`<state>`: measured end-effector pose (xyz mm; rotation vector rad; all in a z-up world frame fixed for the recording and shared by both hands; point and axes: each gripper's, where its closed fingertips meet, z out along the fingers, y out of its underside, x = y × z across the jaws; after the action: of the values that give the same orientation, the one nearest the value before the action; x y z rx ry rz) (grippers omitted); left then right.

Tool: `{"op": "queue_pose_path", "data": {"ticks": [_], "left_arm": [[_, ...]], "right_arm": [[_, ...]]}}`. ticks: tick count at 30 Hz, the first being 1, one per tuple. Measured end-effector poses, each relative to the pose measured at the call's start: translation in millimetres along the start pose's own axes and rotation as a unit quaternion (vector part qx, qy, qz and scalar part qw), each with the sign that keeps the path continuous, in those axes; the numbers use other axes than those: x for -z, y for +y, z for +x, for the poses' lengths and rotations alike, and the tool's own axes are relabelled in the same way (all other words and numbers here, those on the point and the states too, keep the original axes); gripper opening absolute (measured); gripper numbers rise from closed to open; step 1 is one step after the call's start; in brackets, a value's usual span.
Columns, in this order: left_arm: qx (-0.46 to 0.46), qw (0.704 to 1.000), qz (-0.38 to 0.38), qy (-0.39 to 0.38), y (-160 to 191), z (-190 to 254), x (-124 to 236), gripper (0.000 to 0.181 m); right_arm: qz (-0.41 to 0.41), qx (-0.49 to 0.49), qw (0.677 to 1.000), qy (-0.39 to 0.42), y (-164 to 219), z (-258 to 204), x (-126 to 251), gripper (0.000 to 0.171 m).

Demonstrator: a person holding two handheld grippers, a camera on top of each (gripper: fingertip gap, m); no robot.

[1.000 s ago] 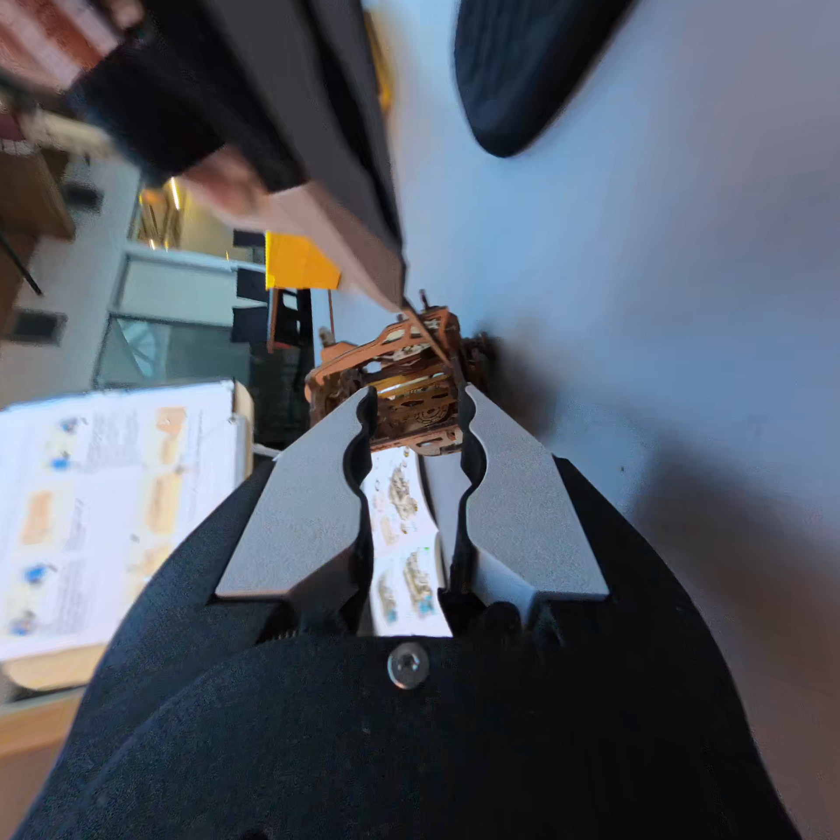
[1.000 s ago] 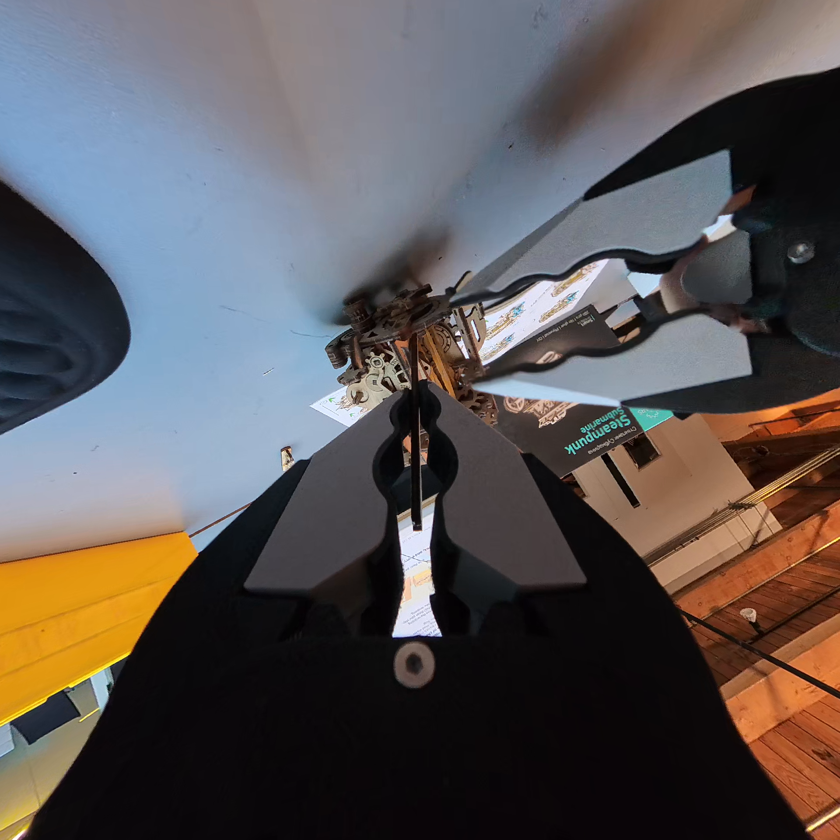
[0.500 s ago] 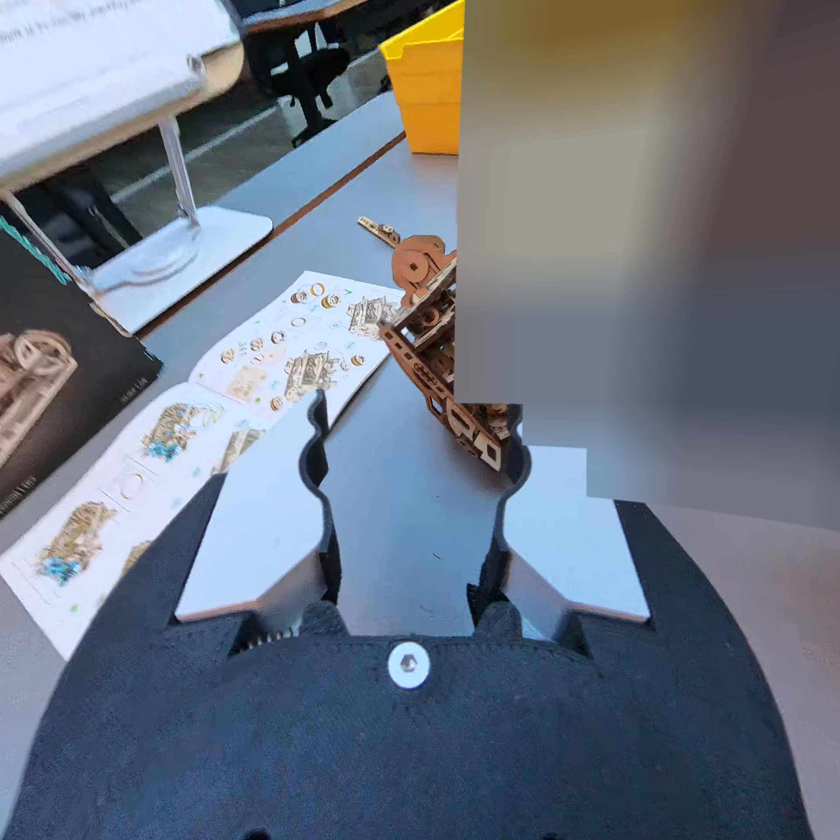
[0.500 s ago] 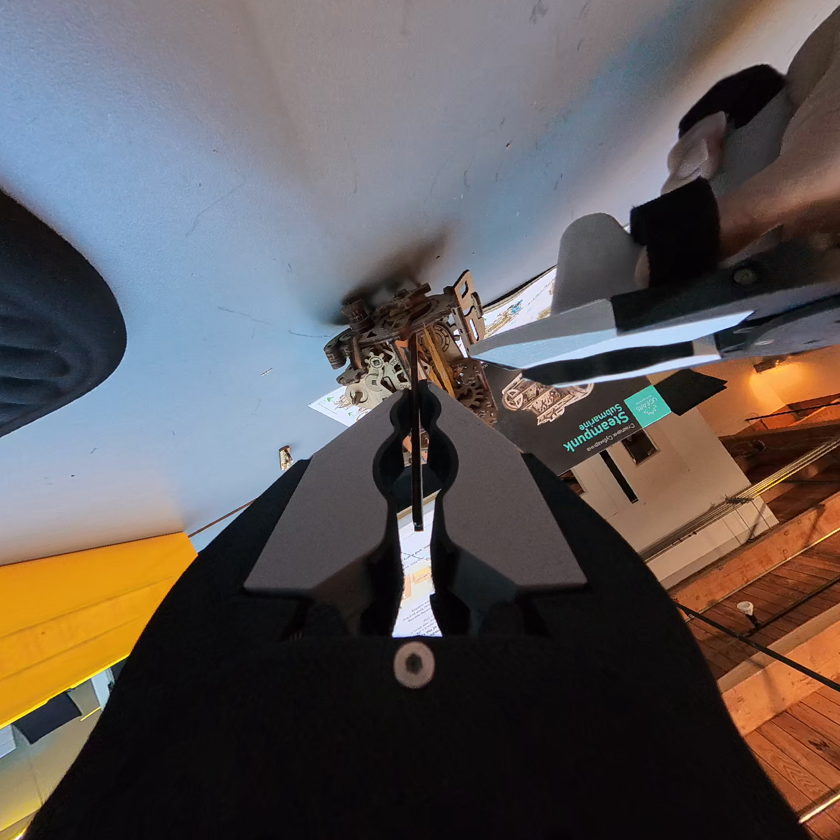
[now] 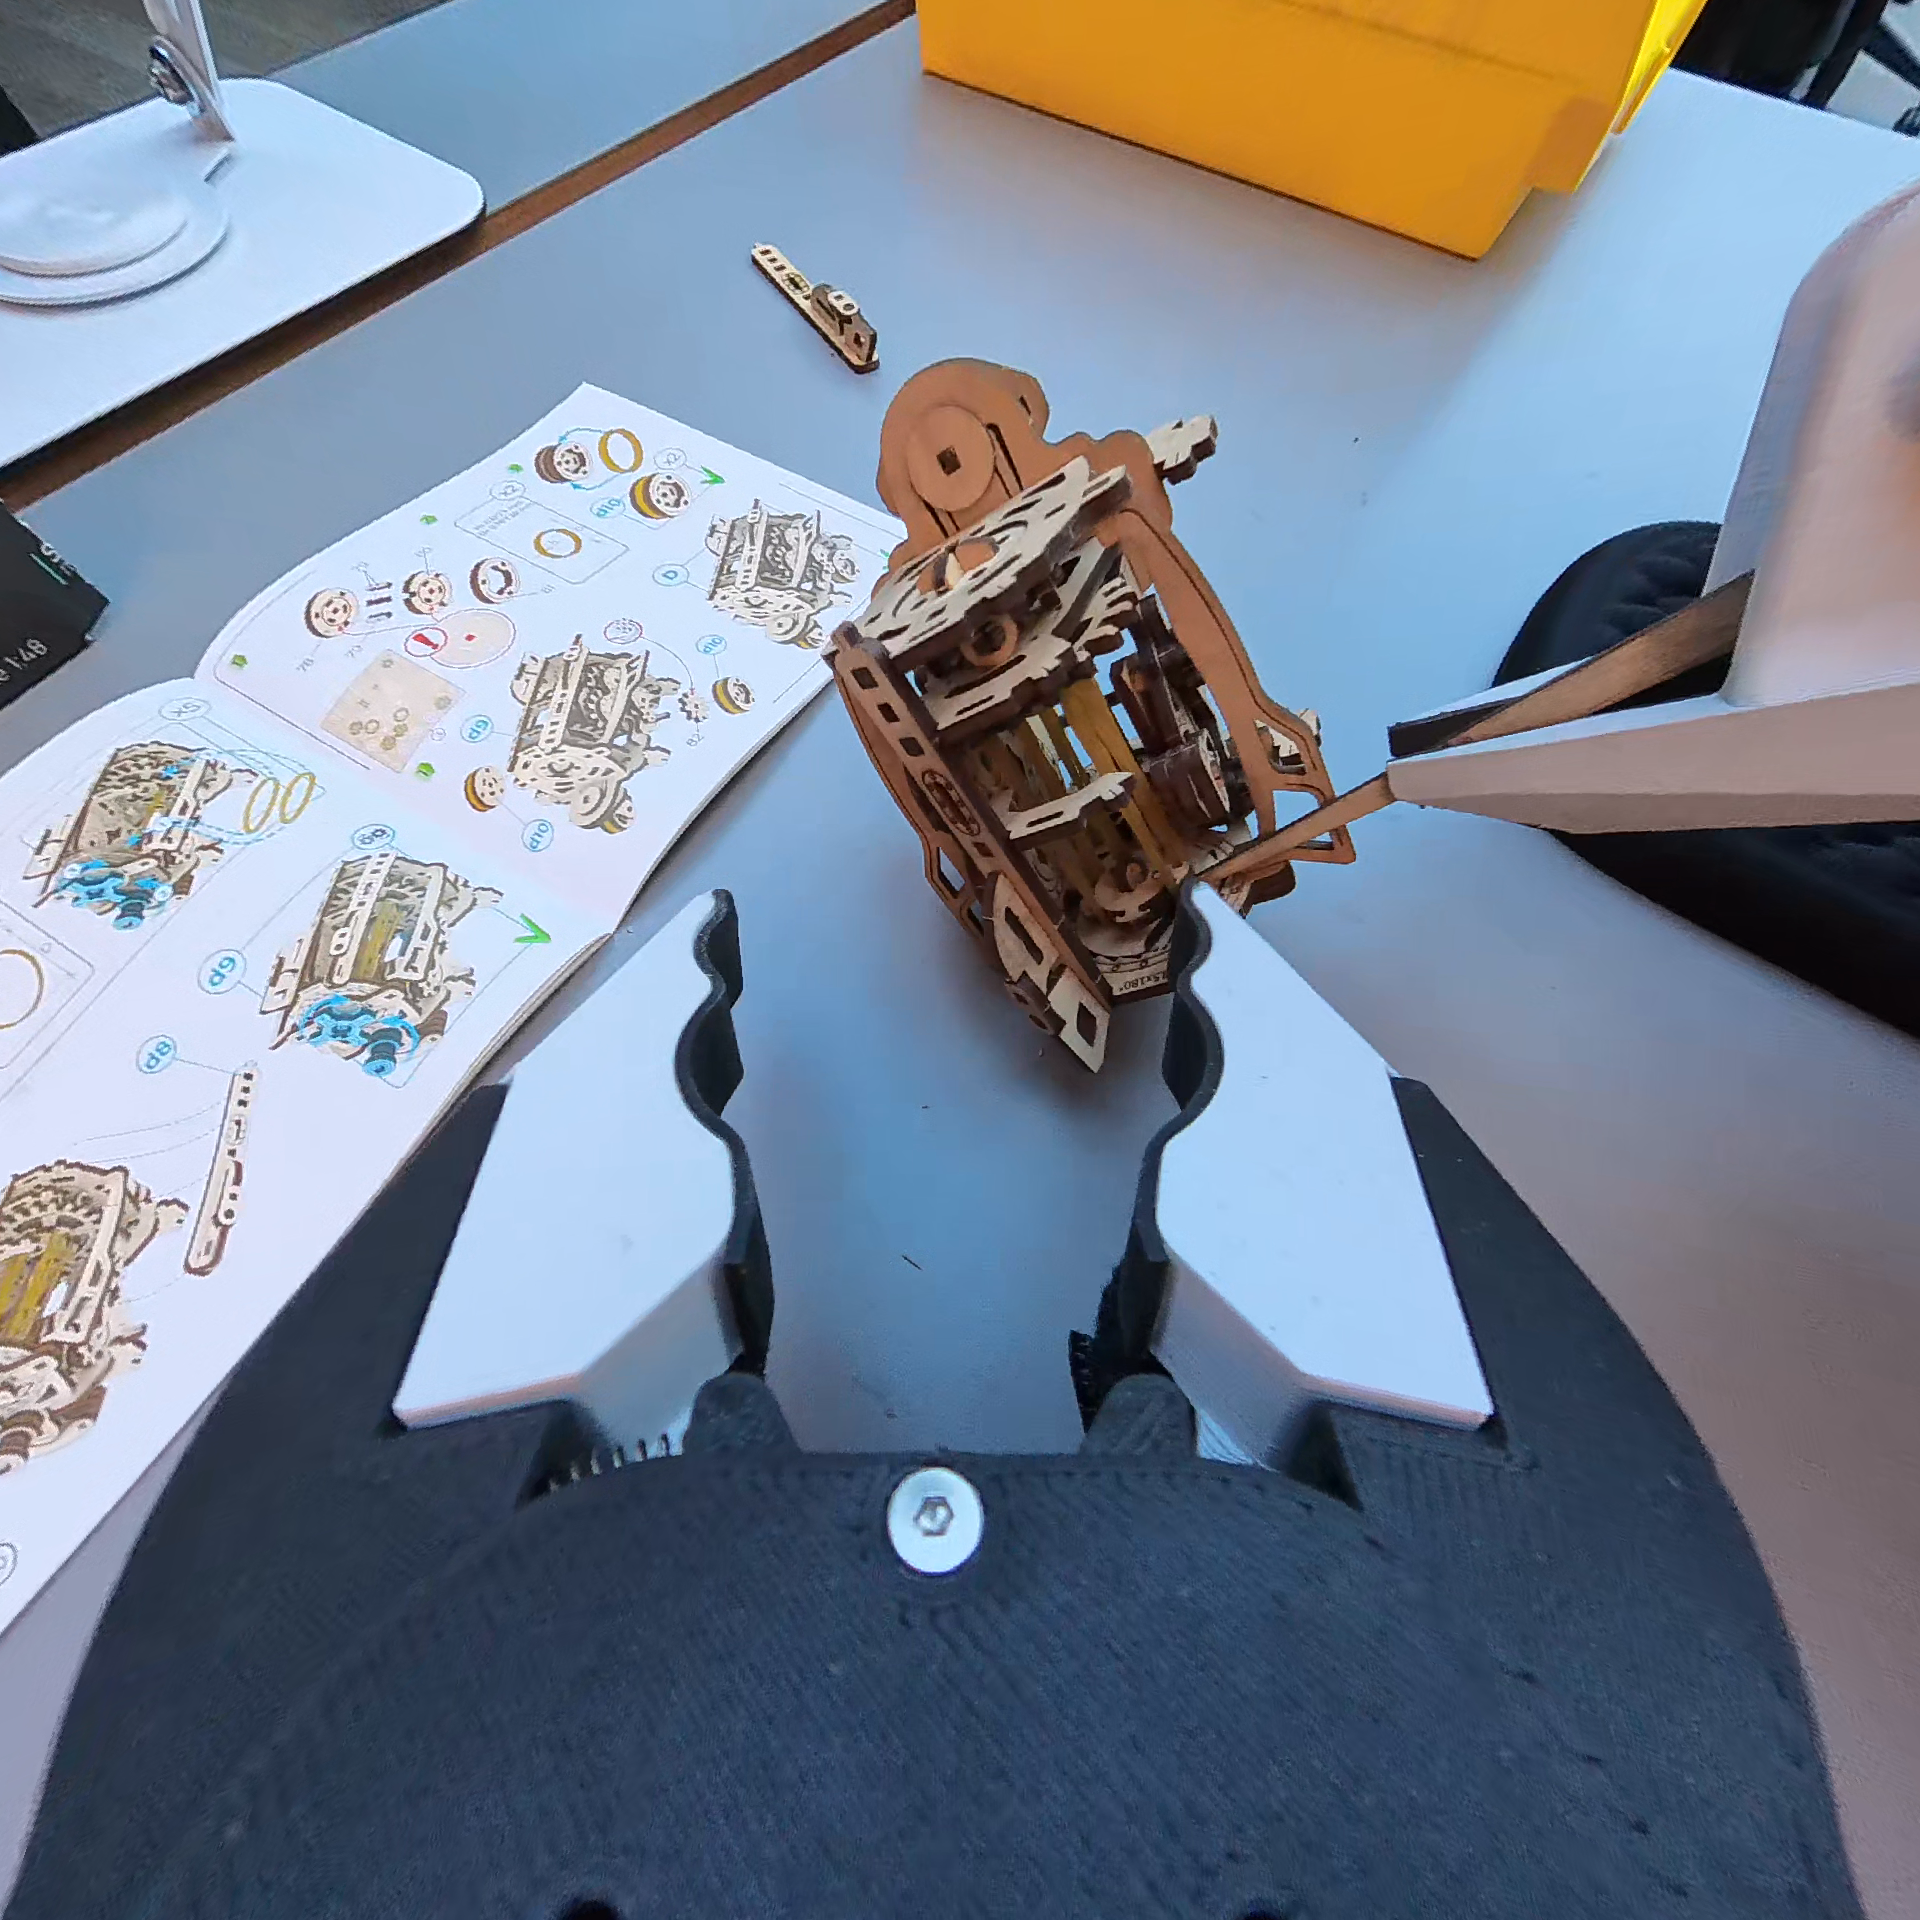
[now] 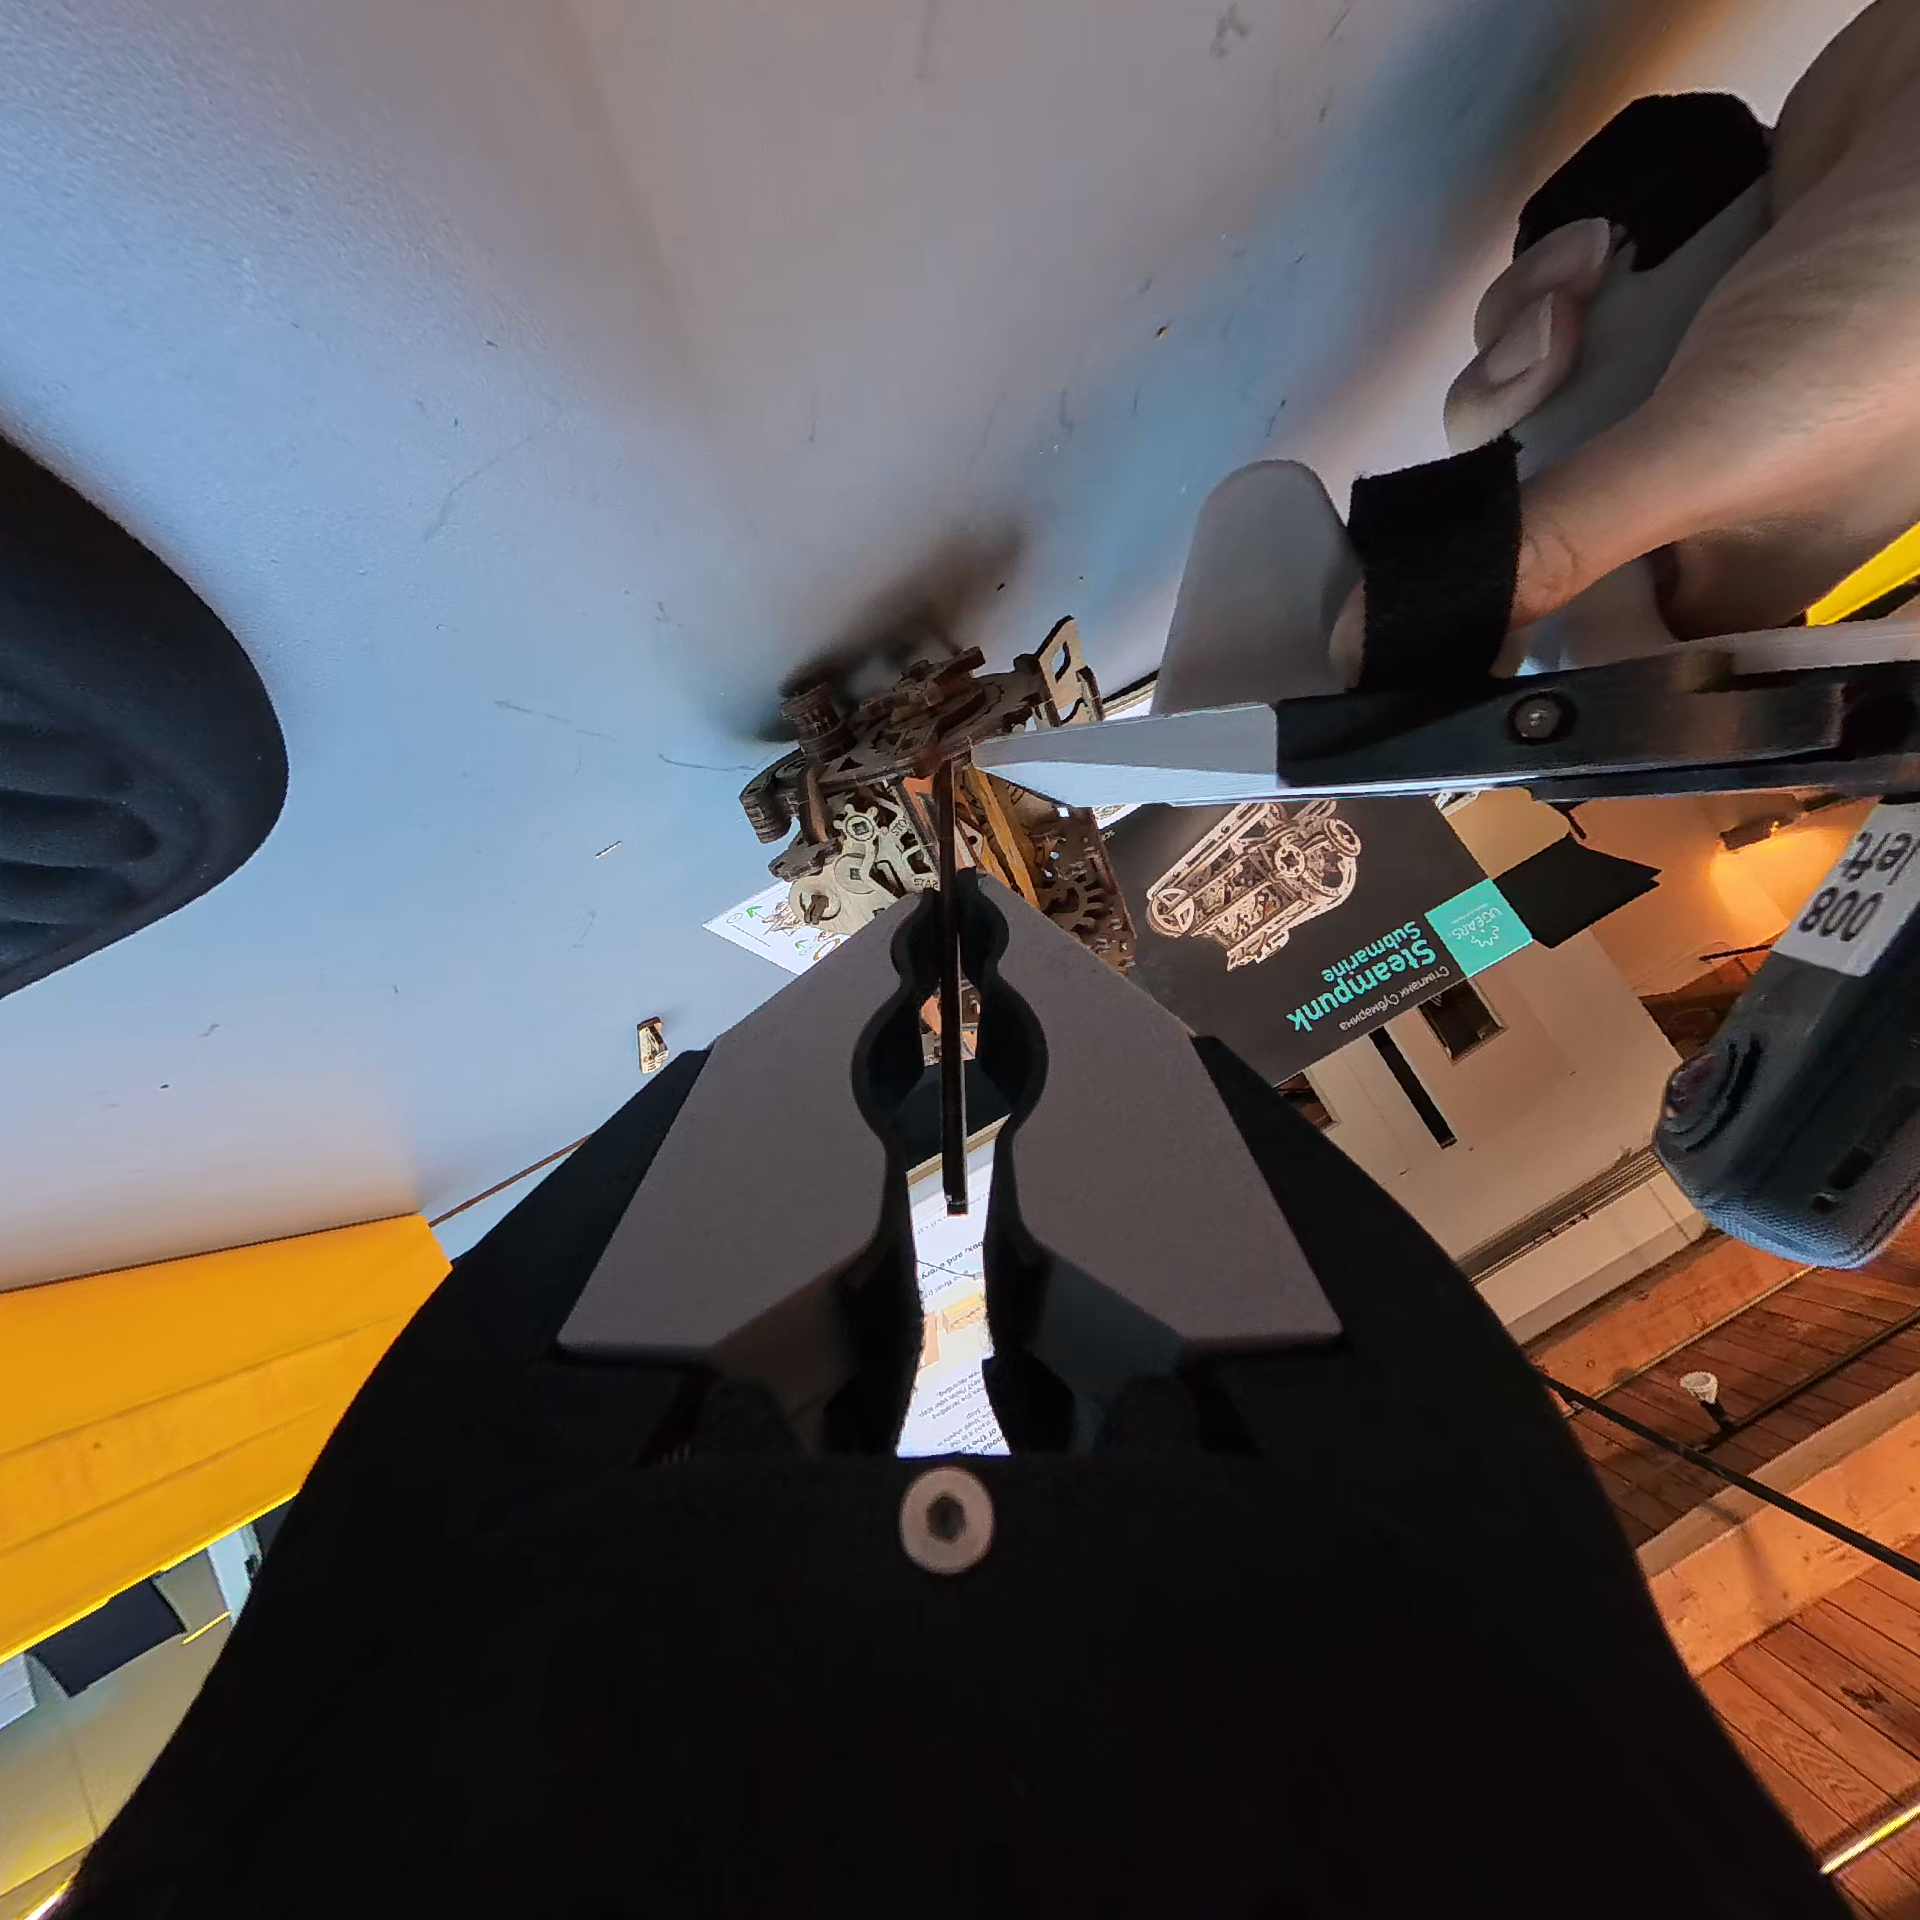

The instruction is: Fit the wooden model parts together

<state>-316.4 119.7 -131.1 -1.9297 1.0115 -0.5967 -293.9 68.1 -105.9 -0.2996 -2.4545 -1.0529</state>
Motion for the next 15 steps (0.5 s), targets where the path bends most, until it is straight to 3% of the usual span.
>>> {"op": "queue_pose_path", "data": {"ticks": [9,15], "left_arm": [[-0.007,1.000,0.003,0.028,0.6,5.8,-1.5,0.062],[0.010,0.999,0.007,0.049,1.1,7.5,-0.5,0.061]], "right_arm": [[-0.001,0.001,1.000,0.000,1.0,0.6,-1.1,0.002],[-0.001,0.002,1.000,-0.001,1.5,0.8,-1.5,0.002]]}}
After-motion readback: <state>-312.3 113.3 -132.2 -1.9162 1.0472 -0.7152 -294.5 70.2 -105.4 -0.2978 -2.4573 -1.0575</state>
